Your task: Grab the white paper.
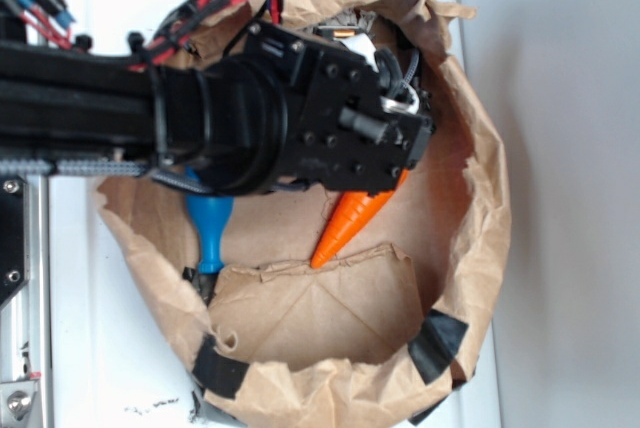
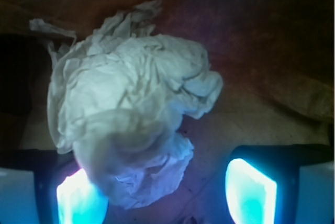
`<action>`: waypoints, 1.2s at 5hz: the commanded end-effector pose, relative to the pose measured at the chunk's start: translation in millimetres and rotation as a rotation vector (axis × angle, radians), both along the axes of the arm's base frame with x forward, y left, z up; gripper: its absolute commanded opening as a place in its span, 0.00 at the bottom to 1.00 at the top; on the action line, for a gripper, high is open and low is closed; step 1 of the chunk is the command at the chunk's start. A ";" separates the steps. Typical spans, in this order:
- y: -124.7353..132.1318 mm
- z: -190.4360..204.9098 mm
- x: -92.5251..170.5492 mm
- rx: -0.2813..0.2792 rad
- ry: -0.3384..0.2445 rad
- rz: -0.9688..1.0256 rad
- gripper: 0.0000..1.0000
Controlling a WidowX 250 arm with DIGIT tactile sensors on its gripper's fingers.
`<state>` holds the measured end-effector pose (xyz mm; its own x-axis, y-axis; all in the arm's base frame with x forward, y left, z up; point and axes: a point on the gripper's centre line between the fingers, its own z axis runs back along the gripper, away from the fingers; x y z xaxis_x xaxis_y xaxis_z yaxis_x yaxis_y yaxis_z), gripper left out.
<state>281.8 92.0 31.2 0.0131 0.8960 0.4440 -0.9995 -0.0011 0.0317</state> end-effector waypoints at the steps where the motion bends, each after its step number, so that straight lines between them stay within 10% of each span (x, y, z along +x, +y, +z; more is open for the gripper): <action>1: 1.2 20.9 20.4 0.019 -0.103 0.029 1.00; 3: 6.6 15.1 29.3 0.053 -0.093 0.063 1.00; 4: 7.1 16.1 29.6 0.054 -0.104 0.069 0.71; 5: 1.0 22.3 17.4 0.056 -0.121 0.055 0.00; 6: 1.5 23.8 14.4 0.049 -0.126 0.047 0.00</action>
<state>290.4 91.5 29.9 -0.0493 0.8769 0.4782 -0.9988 -0.0456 -0.0193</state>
